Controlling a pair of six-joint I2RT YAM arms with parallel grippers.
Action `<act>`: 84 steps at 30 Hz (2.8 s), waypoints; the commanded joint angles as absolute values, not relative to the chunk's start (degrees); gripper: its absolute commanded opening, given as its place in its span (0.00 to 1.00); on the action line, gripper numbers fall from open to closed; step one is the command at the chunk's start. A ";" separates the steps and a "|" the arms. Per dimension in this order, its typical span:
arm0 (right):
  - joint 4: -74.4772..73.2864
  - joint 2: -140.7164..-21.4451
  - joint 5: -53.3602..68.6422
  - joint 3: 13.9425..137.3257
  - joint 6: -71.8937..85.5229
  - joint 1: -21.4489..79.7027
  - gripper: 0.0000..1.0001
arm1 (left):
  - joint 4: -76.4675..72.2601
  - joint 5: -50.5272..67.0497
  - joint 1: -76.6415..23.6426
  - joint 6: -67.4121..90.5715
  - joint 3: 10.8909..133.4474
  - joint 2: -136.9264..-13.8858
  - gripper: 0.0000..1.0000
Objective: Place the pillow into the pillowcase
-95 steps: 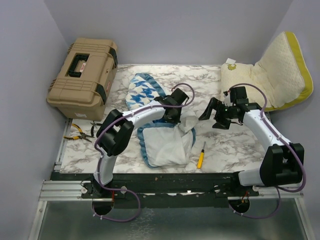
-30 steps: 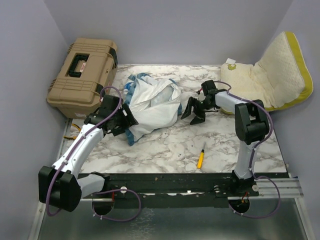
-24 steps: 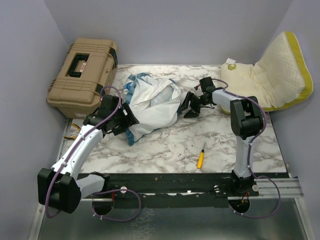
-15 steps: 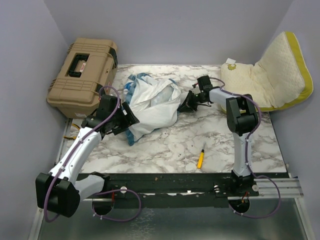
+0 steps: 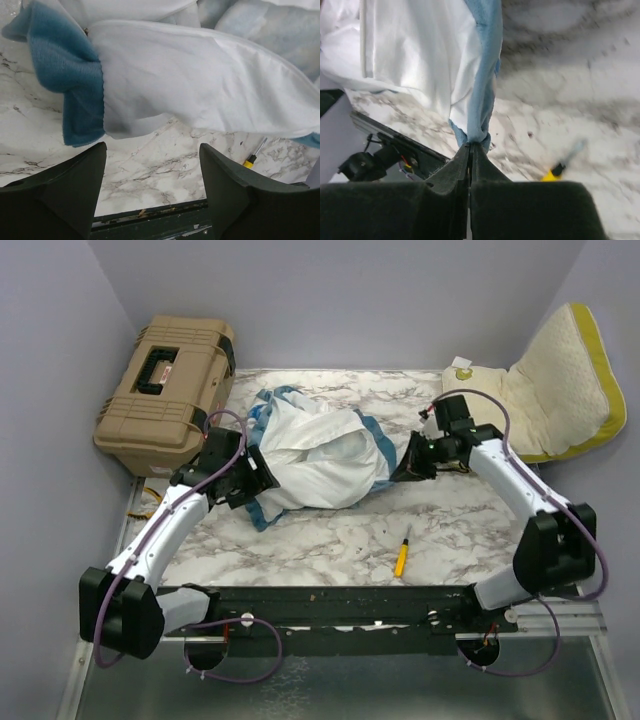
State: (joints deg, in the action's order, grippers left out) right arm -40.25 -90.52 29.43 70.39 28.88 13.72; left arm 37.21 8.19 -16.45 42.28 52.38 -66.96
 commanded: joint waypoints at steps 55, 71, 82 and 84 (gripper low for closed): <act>-44.71 -84.49 -9.46 71.54 38.65 11.72 0.90 | 42.66 21.89 -16.47 34.43 60.53 -72.62 0.77; -32.07 -102.55 -4.52 75.91 50.04 -6.78 0.87 | 41.67 26.17 -16.54 31.76 62.43 -75.07 0.77; -17.18 -100.73 1.74 70.41 45.90 -7.12 0.11 | 41.57 24.71 -16.45 33.56 57.93 -69.38 0.77; -17.36 -98.66 5.15 70.53 45.00 -7.12 0.01 | 41.64 24.34 -16.44 33.62 58.05 -69.32 0.77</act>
State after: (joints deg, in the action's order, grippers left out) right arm -23.44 -103.68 -1.56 71.77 46.96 -6.85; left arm 42.09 24.67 -16.51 33.23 58.63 -70.83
